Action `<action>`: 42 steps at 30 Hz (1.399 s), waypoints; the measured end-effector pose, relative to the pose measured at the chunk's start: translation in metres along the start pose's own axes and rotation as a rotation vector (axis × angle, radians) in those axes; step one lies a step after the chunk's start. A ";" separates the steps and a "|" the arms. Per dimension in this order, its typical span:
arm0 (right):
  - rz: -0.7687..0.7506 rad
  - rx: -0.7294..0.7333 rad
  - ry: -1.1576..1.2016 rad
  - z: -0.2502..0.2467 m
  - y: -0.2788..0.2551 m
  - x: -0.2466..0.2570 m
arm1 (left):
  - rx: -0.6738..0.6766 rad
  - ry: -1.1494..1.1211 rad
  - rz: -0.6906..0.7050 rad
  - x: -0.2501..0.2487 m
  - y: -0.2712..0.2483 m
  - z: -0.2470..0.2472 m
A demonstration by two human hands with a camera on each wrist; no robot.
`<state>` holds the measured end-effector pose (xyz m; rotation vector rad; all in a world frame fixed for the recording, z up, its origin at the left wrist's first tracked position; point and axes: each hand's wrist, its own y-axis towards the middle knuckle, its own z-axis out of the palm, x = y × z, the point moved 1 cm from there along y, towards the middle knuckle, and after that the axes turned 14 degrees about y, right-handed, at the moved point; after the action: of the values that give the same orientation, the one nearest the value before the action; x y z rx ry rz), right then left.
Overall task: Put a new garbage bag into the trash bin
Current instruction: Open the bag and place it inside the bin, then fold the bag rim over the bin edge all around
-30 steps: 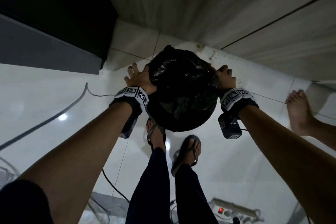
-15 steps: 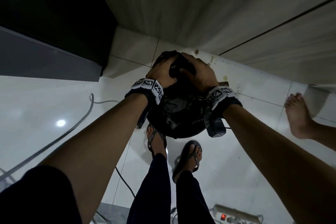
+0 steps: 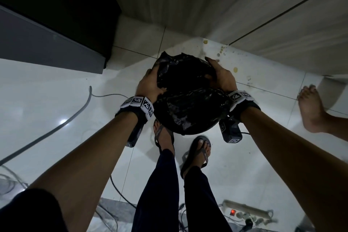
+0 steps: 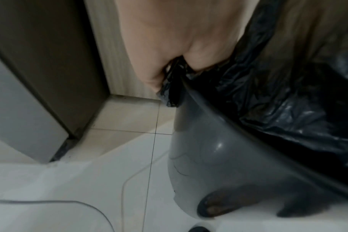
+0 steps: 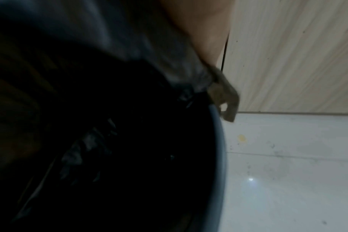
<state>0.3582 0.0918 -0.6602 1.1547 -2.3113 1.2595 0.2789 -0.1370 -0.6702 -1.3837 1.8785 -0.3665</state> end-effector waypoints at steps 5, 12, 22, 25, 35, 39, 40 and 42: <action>0.086 0.082 0.030 0.000 -0.009 -0.008 | -0.033 0.045 0.027 -0.001 -0.017 -0.004; 0.185 0.046 0.115 0.003 -0.053 -0.015 | 0.106 0.222 0.148 0.002 -0.048 0.000; 0.048 -0.028 0.037 0.005 -0.125 -0.043 | 0.084 0.413 0.134 0.025 -0.123 0.031; -0.060 -0.057 0.021 0.011 -0.142 -0.057 | 0.015 0.445 0.118 0.031 -0.134 0.045; -0.042 -0.187 0.103 0.045 -0.143 -0.085 | -0.148 0.214 -0.072 0.037 -0.120 0.075; -0.054 -0.303 0.183 0.053 -0.132 -0.083 | -0.117 0.193 -0.108 0.038 -0.105 0.076; -0.063 -0.321 0.188 0.052 -0.131 -0.083 | -0.103 0.212 -0.108 0.039 -0.103 0.074; -0.062 -0.371 0.187 0.047 -0.130 -0.083 | -0.087 0.228 -0.136 0.041 -0.098 0.069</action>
<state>0.5152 0.0581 -0.6579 0.9307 -2.2256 0.8285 0.3900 -0.1961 -0.6717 -1.5896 2.0077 -0.5358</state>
